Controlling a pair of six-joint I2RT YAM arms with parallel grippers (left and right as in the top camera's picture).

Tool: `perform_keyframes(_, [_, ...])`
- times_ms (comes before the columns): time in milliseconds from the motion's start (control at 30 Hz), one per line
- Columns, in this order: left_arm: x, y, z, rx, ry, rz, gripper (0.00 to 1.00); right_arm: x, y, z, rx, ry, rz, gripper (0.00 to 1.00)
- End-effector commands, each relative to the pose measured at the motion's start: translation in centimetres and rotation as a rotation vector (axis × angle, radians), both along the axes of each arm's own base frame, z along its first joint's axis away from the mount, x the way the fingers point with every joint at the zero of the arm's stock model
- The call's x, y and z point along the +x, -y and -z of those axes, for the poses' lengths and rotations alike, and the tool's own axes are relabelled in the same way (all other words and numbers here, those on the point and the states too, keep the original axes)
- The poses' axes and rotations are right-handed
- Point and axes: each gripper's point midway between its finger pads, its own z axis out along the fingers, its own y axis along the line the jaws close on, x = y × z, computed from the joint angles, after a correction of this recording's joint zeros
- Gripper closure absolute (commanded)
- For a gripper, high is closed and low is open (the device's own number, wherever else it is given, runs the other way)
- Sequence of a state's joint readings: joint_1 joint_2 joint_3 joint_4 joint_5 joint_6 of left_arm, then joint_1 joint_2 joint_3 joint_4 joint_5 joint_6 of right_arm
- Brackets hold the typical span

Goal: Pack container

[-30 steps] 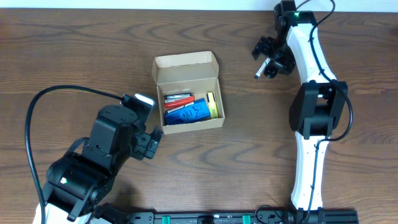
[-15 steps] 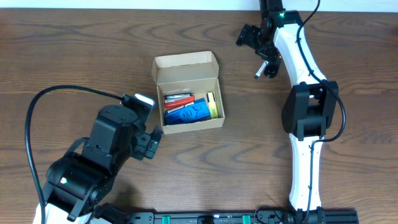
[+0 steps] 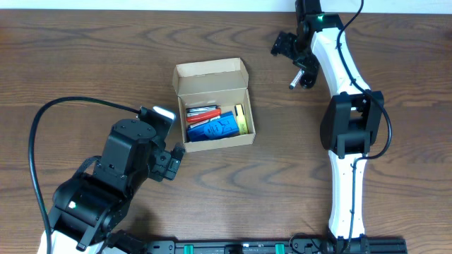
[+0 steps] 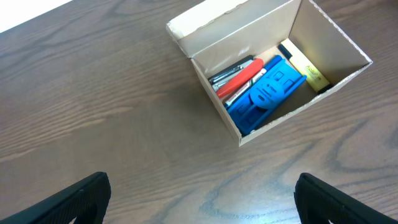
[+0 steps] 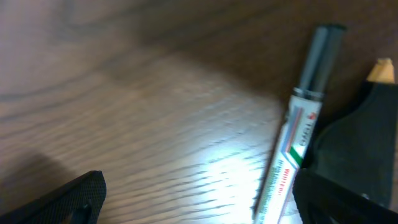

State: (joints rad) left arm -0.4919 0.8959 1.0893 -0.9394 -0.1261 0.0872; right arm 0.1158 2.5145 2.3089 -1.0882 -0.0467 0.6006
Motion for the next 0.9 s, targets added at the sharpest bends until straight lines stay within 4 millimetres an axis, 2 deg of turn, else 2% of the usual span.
perform_keyframes(0, [0.0, 0.1, -0.4, 0.003, 0.008, 0.017, 0.05, -0.5, 2.0, 1.7, -0.039, -0.043, 0.018, 0.01])
perform_keyframes(233, [0.0, 0.1, -0.4, 0.003, 0.008, 0.017, 0.05, -0.8, 2.8, 2.2, -0.042, -0.057, 0.025, 0.01])
perform_keyframes(567, [0.0, 0.1, -0.4, 0.003, 0.008, 0.017, 0.05, -0.1, 1.9, 2.3, -0.025, -0.025, 0.01, 0.01])
perform_keyframes(867, [0.0, 0.1, -0.4, 0.003, 0.008, 0.017, 0.05, -0.9, 1.4, 4.4, 0.004, -0.053, 0.003, 0.02])
